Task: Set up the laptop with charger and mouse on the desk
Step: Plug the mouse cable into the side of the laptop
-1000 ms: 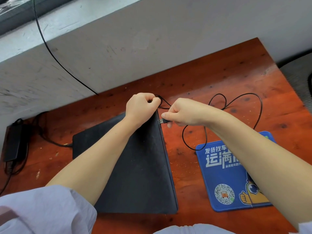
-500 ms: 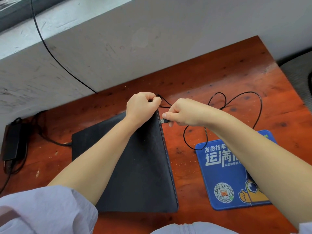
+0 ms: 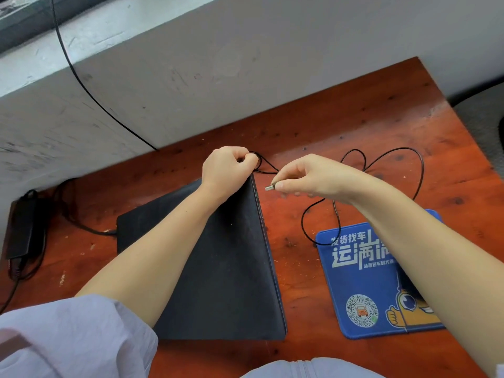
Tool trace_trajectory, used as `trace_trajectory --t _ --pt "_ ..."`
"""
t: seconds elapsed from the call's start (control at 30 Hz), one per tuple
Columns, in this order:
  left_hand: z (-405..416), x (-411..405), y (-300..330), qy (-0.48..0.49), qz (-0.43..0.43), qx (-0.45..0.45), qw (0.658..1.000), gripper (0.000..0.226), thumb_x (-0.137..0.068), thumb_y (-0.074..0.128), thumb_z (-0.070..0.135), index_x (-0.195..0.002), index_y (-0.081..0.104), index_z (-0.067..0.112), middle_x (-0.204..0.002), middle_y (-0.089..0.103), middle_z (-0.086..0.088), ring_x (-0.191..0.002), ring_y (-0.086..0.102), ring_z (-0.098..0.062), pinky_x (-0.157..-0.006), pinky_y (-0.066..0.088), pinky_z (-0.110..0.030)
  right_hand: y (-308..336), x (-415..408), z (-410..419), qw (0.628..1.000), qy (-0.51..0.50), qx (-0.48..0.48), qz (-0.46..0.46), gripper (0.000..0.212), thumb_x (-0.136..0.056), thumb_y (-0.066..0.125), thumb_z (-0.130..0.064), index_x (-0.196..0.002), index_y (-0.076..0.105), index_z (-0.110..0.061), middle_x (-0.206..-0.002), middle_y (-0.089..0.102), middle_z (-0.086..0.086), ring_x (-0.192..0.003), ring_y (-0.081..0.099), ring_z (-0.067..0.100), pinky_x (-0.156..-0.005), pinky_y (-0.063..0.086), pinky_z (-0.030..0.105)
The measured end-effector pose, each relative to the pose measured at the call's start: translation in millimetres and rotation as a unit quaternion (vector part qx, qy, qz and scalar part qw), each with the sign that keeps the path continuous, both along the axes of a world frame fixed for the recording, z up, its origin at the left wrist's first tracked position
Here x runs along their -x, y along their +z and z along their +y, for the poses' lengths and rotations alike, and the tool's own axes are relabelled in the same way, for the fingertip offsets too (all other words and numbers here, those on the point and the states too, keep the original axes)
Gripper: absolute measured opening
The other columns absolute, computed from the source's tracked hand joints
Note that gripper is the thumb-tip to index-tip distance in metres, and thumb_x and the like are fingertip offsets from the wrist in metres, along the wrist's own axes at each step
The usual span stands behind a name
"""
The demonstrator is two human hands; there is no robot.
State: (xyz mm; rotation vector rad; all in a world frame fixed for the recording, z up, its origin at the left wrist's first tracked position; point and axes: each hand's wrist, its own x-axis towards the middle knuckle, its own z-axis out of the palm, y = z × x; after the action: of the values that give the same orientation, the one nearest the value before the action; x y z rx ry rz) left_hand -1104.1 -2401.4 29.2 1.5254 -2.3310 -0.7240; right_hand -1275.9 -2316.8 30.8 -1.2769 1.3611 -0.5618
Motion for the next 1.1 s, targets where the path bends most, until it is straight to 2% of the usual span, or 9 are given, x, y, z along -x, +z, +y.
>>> trace_trajectory --t 0.13,0.27,0.4,0.53,0.63,0.77,0.87,1.0,1.1 --pt "-1 -1 0 -0.002 0.001 0.004 1.0 0.033 -0.074 0.045 0.021 -0.046 0.03 0.017 -0.042 0.025 0.004 -0.045 0.025 -0.012 -0.048 0.023 -0.023 -3 -14 5 0.996 -0.008 0.073 0.042 0.014 -0.082 0.066 -0.023 -0.094 0.072 -0.025 -0.091 0.073 -0.009 -0.086 0.065 0.01 -0.078 0.05 0.026" --pt "-2 -2 1 -0.006 0.004 0.01 1.0 0.033 -0.073 0.044 0.024 -0.044 0.029 0.019 -0.039 0.028 0.003 -0.044 0.026 -0.012 -0.045 0.022 -0.019 -1 -23 8 0.986 -0.044 0.134 0.091 0.019 -0.082 0.067 -0.022 -0.1 0.071 -0.026 -0.096 0.071 -0.012 -0.088 0.06 0.003 -0.076 0.043 0.012" --pt "-2 -2 0 -0.01 0.008 0.012 1.0 0.031 -0.073 0.044 0.024 -0.044 0.032 0.019 -0.041 0.027 0.003 -0.045 0.026 -0.011 -0.046 0.023 -0.024 4 -29 9 0.966 -0.019 0.183 0.18 0.023 -0.084 0.063 -0.031 -0.106 0.068 -0.029 -0.105 0.071 -0.009 -0.095 0.061 0.013 -0.082 0.05 0.032" --pt "-1 -2 0 -0.011 0.015 0.012 1.0 0.033 -0.072 0.044 0.024 -0.043 0.03 0.019 -0.041 0.024 0.003 -0.044 0.023 -0.011 -0.045 0.02 -0.026 5 -37 8 0.949 -0.001 0.225 0.222 0.028 -0.086 0.06 -0.033 -0.111 0.067 -0.023 -0.106 0.071 -0.001 -0.095 0.062 0.02 -0.078 0.051 0.033" --pt "-3 -2 -2 -0.004 0.014 0.018 1.0 0.036 -0.073 0.045 0.023 -0.042 0.029 0.021 -0.04 0.024 0.004 -0.041 0.024 -0.011 -0.045 0.02 -0.024 2 -41 8 0.947 0.003 0.226 0.23 0.027 -0.087 0.06 -0.032 -0.108 0.068 -0.017 -0.102 0.072 0.005 -0.096 0.063 0.025 -0.081 0.052 0.039" --pt "-6 1 -13 0.01 0.0 0.008 1.0 0.031 -0.073 0.045 0.024 -0.045 0.035 0.015 -0.04 0.028 0.003 -0.044 0.027 -0.012 -0.049 0.024 -0.021 -6 -37 7 0.95 -0.011 0.221 0.219 0.028 -0.085 0.063 -0.031 -0.108 0.069 -0.016 -0.101 0.074 0.006 -0.096 0.064 0.025 -0.081 0.052 0.035" --pt "-8 8 -30 0.004 -0.037 -0.009 0.999 0.032 -0.075 0.045 0.026 -0.046 0.037 0.016 -0.043 0.033 0.001 -0.046 0.033 -0.015 -0.055 0.029 -0.025 -22 -29 3 0.965 0.017 0.167 0.201 0.025 -0.085 0.063 -0.029 -0.106 0.069 -0.018 -0.101 0.073 0.004 -0.094 0.063 0.023 -0.083 0.051 0.038" --pt "-9 19 -60 -0.005 -0.111 -0.04 0.993 0.032 -0.079 0.046 0.033 -0.063 0.06 0.01 -0.056 0.058 -0.005 -0.062 0.055 -0.024 -0.058 0.04 -0.03 -53 -14 6 0.972 0.057 0.084 0.214 0.033 -0.086 0.061 -0.03 -0.118 0.06 -0.023 -0.113 0.068 0.001 -0.103 0.061 0.022 -0.087 0.049 0.037" --pt "-12 20 -79 -0.011 -0.13 -0.048 0.99 0.031 -0.077 0.045 0.034 -0.054 0.049 0.014 -0.049 0.048 -0.002 -0.059 0.051 -0.022 -0.05 0.033 -0.025 -74 -6 10 0.963 0.061 0.06 0.257 0.038 -0.088 0.058 -0.029 -0.126 0.053 -0.024 -0.115 0.067 0.003 -0.105 0.06 0.025 -0.084 0.048 0.035"
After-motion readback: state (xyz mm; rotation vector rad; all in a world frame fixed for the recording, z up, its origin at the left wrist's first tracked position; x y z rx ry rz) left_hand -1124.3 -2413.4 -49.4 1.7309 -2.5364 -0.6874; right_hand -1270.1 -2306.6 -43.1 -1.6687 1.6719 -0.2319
